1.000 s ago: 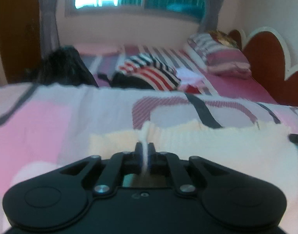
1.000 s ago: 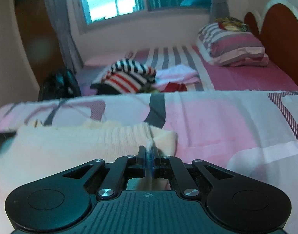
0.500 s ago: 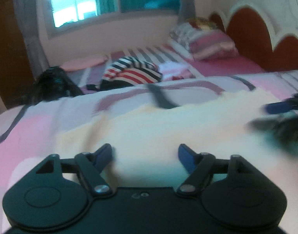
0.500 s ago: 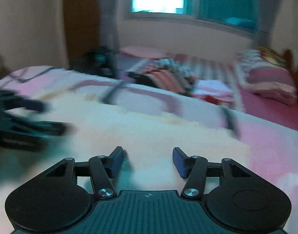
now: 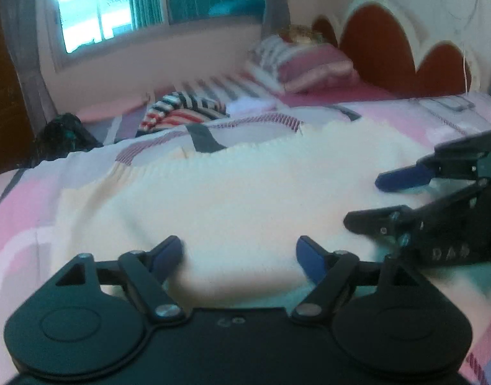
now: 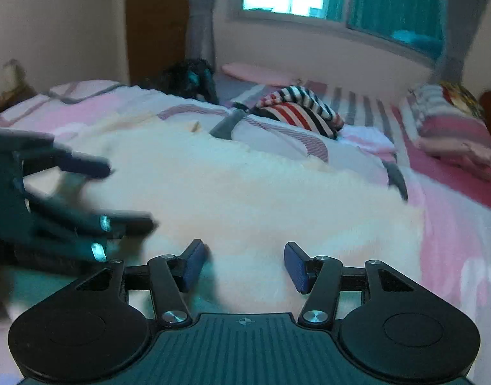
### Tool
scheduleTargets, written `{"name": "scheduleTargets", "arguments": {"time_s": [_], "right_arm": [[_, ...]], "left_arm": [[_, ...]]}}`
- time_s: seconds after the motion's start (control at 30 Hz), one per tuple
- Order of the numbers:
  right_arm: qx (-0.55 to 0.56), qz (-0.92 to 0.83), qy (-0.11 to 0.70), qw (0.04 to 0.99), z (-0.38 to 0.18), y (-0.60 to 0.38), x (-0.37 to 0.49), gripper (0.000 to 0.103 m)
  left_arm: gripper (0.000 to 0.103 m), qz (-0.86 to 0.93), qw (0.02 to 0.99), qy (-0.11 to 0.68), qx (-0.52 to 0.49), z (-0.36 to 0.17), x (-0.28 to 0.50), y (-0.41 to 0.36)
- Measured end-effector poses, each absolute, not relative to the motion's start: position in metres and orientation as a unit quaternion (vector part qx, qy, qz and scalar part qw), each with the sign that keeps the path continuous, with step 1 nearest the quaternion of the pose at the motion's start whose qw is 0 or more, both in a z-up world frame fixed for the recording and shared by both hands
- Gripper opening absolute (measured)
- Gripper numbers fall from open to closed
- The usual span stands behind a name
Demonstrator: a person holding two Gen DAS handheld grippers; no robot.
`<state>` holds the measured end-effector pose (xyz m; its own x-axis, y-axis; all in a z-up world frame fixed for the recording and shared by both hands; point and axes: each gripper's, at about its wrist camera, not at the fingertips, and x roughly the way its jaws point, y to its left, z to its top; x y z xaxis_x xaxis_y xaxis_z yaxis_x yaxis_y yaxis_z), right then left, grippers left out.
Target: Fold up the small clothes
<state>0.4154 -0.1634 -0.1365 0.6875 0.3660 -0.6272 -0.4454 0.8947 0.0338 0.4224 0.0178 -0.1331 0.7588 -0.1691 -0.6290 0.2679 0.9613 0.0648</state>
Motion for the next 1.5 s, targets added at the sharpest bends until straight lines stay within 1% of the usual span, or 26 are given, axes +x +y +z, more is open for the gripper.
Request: {"name": "scheduleTargets", "arguments": {"time_s": [0.03,0.07,0.1,0.13,0.17,0.23,0.27,0.37,0.43,0.5,0.57,0.7,0.77,0.83,0.9,0.93,1.03,1.07,1.13,1.17,1.23,1.27,1.3,1.4,1.47,1.5], "right_arm": [[-0.050,0.218,0.334,0.916,-0.136,-0.167,0.417,0.054],[-0.047,0.208,0.338,0.916,-0.129,-0.168,0.418,0.052],[-0.047,0.204,0.329,0.921,-0.121,-0.168,0.412,0.050],[-0.039,0.215,0.316,0.923,-0.113,-0.172,0.398,0.049],[-0.030,0.228,0.314,0.921,-0.109,-0.174,0.387,0.043],[-0.038,0.247,0.321,0.914,-0.110,-0.168,0.371,0.033],[-0.045,0.254,0.324,0.910,-0.111,-0.165,0.358,0.032],[-0.041,0.267,0.337,0.902,-0.122,-0.150,0.330,0.032],[-0.068,0.253,0.338,0.904,-0.136,-0.140,0.312,0.032],[-0.072,0.250,0.316,0.912,-0.142,-0.140,0.301,0.032],[-0.049,0.250,0.320,0.912,-0.146,-0.147,0.305,0.033],[-0.080,0.221,0.321,0.917,-0.138,-0.162,0.302,0.033],[-0.099,0.169,0.328,0.924,-0.141,-0.194,0.292,0.033],[-0.075,0.134,0.340,0.928,-0.146,-0.233,0.285,0.032],[-0.038,0.132,0.350,0.927,-0.145,-0.253,0.284,0.033],[-0.038,0.130,0.353,0.926,-0.143,-0.252,0.286,0.033],[-0.033,0.115,0.336,0.934,-0.129,-0.244,0.284,0.033],[-0.027,0.117,0.330,0.936,-0.126,-0.244,0.282,0.033],[-0.023,0.110,0.341,0.933,-0.133,-0.244,0.281,0.032],[-0.026,0.101,0.366,0.925,-0.143,-0.246,0.284,0.033],[0.001,0.103,0.364,0.926,-0.147,-0.255,0.287,0.033],[0.013,0.098,0.371,0.923,-0.143,-0.259,0.289,0.033],[0.018,0.089,0.372,0.924,-0.138,-0.258,0.290,0.033],[0.016,0.109,0.346,0.932,-0.126,-0.240,0.284,0.033],[0.017,0.135,0.343,0.929,-0.127,-0.220,0.283,0.033],[0.005,0.141,0.344,0.928,-0.130,-0.210,0.283,0.033]], "left_arm": [[0.080,-0.115,0.932,0.337,0.067,-0.129,0.423,0.022],[0.071,-0.108,0.932,0.341,0.062,-0.122,0.422,0.025],[0.070,-0.106,0.937,0.329,0.055,-0.113,0.414,0.027],[0.075,-0.110,0.941,0.316,0.045,-0.108,0.407,0.030],[0.077,-0.113,0.943,0.312,0.032,-0.105,0.401,0.034],[0.077,-0.116,0.939,0.324,0.013,-0.105,0.384,0.033],[0.077,-0.121,0.937,0.328,0.014,-0.108,0.374,0.031],[0.069,-0.106,0.928,0.357,0.027,-0.123,0.351,0.022],[0.070,-0.098,0.932,0.345,0.049,-0.134,0.332,0.021],[0.073,-0.100,0.933,0.341,0.062,-0.132,0.323,0.024],[0.080,-0.094,0.930,0.350,0.054,-0.130,0.323,0.031],[0.080,-0.072,0.930,0.356,0.060,-0.125,0.315,0.055],[0.080,-0.055,0.929,0.364,0.044,-0.125,0.305,0.077],[0.078,-0.060,0.927,0.370,0.020,-0.123,0.299,0.091],[0.067,-0.046,0.926,0.375,0.013,-0.116,0.301,0.088],[0.053,-0.042,0.927,0.373,0.000,-0.110,0.303,0.085],[0.057,-0.054,0.931,0.360,-0.030,-0.098,0.303,0.074],[0.066,-0.050,0.931,0.360,-0.026,-0.099,0.304,0.070],[0.069,-0.044,0.922,0.385,-0.010,-0.109,0.308,0.064],[0.070,-0.041,0.913,0.407,-0.002,-0.119,0.311,0.064],[0.069,-0.036,0.915,0.402,0.017,-0.116,0.308,0.061],[0.062,-0.028,0.915,0.403,0.012,-0.111,0.308,0.059],[0.061,-0.028,0.918,0.396,0.008,-0.105,0.307,0.055],[0.071,-0.052,0.925,0.376,0.003,-0.100,0.307,0.033],[0.080,-0.066,0.918,0.390,0.012,-0.109,0.312,0.016],[0.080,-0.066,0.912,0.405,0.020,-0.118,0.316,0.009]]}}
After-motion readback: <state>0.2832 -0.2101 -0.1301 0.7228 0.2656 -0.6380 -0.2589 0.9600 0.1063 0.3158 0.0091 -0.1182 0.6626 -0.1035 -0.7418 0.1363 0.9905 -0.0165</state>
